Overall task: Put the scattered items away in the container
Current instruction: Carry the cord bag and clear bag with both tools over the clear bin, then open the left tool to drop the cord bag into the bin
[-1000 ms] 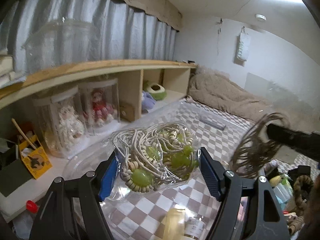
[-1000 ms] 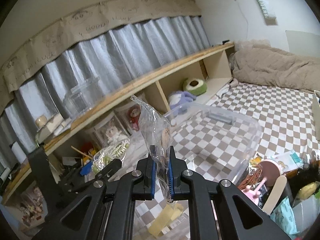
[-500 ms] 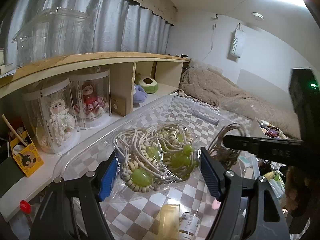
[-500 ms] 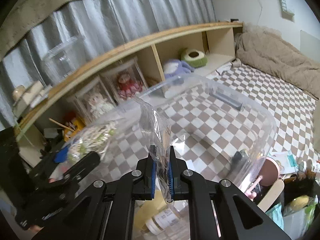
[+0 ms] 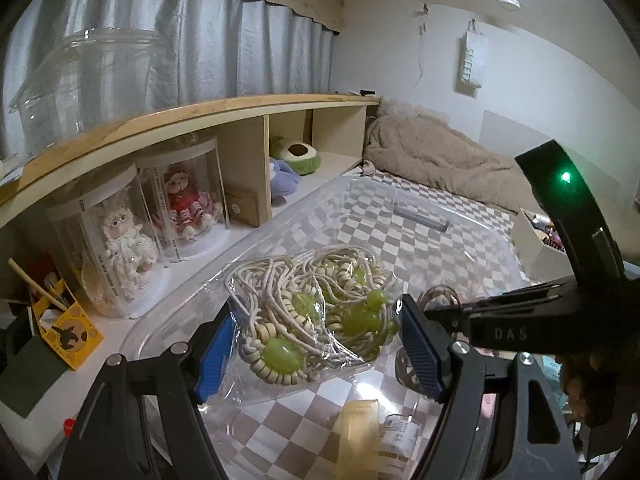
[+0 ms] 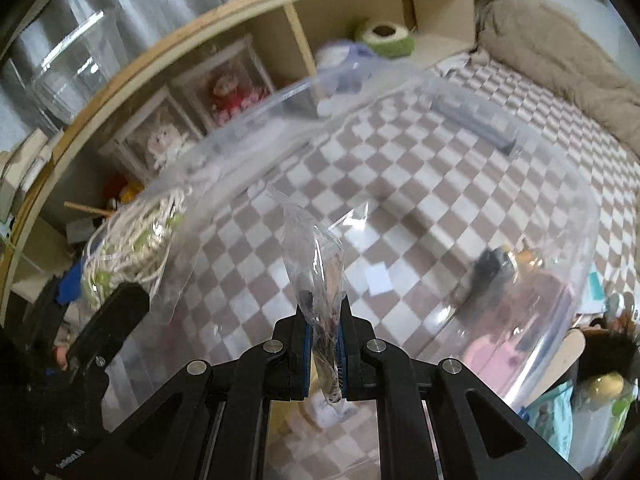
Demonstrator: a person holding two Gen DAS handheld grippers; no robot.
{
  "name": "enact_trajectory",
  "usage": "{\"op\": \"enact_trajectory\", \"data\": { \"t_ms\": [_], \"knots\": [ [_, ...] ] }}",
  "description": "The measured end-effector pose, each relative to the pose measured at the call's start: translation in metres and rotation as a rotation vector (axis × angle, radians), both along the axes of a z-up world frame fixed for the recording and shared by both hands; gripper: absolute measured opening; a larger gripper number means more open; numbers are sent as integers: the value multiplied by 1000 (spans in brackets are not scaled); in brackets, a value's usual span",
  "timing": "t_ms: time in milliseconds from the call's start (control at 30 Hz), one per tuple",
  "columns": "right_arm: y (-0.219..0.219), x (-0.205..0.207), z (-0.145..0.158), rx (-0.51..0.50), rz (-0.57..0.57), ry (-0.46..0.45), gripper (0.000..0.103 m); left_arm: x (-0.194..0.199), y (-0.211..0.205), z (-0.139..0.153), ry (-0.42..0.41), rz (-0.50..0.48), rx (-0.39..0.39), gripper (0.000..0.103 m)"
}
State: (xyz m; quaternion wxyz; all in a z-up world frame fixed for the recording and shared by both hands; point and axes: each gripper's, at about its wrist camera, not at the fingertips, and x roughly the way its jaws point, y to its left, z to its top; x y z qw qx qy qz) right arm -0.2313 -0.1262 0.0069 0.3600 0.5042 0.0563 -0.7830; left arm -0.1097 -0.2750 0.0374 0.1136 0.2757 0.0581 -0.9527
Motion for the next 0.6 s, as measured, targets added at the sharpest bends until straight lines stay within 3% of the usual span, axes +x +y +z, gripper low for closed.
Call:
{"op": "enact_trajectory", "data": {
  "t_ms": [133,333,600],
  "knots": [
    [-3,3,-4,30,21,-5,11,-6,-3,2,-22,-50,27,76],
    [0,-4,-10,75,-5,-54,11,-22,3,8,-83,-77,-51,77],
    [10,2,-6,76,5,-26,11,-38,4,4,-188,-171,-106,77]
  ]
}}
